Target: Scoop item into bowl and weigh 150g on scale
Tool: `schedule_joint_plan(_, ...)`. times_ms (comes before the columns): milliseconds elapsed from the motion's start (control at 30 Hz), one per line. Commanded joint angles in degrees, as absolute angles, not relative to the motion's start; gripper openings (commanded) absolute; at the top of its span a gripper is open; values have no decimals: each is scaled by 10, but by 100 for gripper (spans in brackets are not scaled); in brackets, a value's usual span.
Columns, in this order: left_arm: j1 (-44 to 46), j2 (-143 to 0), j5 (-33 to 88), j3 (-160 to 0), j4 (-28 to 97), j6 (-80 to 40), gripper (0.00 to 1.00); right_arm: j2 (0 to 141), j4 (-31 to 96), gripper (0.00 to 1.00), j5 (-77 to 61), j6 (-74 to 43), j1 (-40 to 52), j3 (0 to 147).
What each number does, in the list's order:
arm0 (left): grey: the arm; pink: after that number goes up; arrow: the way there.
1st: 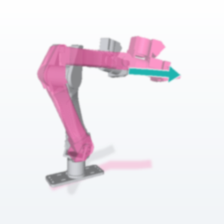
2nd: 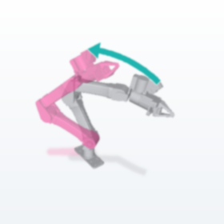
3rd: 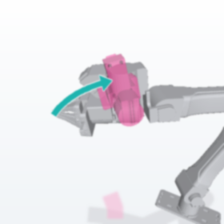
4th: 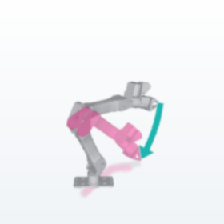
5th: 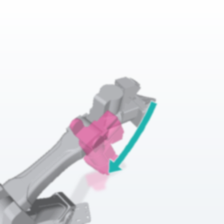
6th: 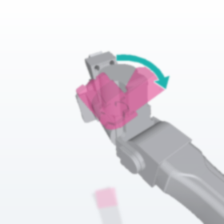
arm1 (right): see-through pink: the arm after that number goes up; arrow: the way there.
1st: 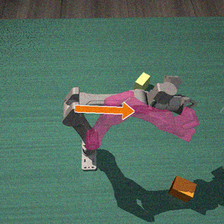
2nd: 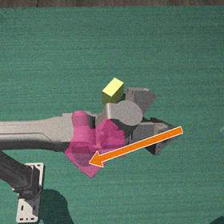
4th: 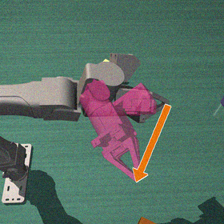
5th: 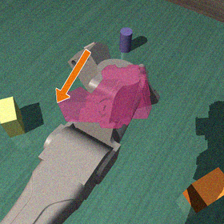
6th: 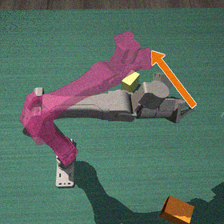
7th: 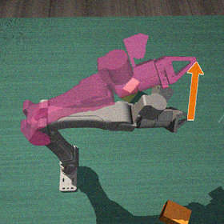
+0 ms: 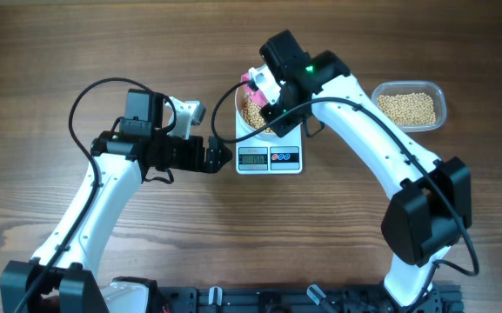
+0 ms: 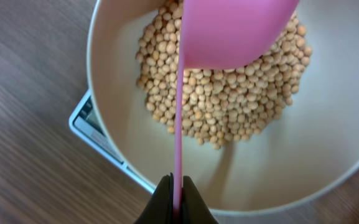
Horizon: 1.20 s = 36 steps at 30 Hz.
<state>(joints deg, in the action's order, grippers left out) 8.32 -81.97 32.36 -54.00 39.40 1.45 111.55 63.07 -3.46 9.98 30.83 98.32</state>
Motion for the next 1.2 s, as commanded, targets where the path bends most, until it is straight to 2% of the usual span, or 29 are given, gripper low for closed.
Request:
schedule_joint_plan(0, 85, -822, 318, -551, 392, 26, 100, 1109, 665, 4, -37, 112, 310, 1014)
schedule_joint_plan(133, 85, -822, 318, -551, 392, 26, 100, 1089, 724, 4, 9, 145, 303, 1028)
schedule_joint_plan(367, 85, -822, 318, -551, 392, 26, 100, 1025, 785, 4, 3, 166, 276, 1045)
schedule_joint_plan(567, 85, -822, 318, -551, 392, 26, 100, 1006, 835, 4, -78, 163, 269, 1077)
schedule_joint_plan(867, 85, -822, 318, -551, 392, 26, 100, 1008, 919, 4, -121, 130, 269, 1133)
schedule_joint_plan(1167, 85, -822, 318, -551, 392, 26, 100, 981, 912, 4, -171, 133, 236, 1140)
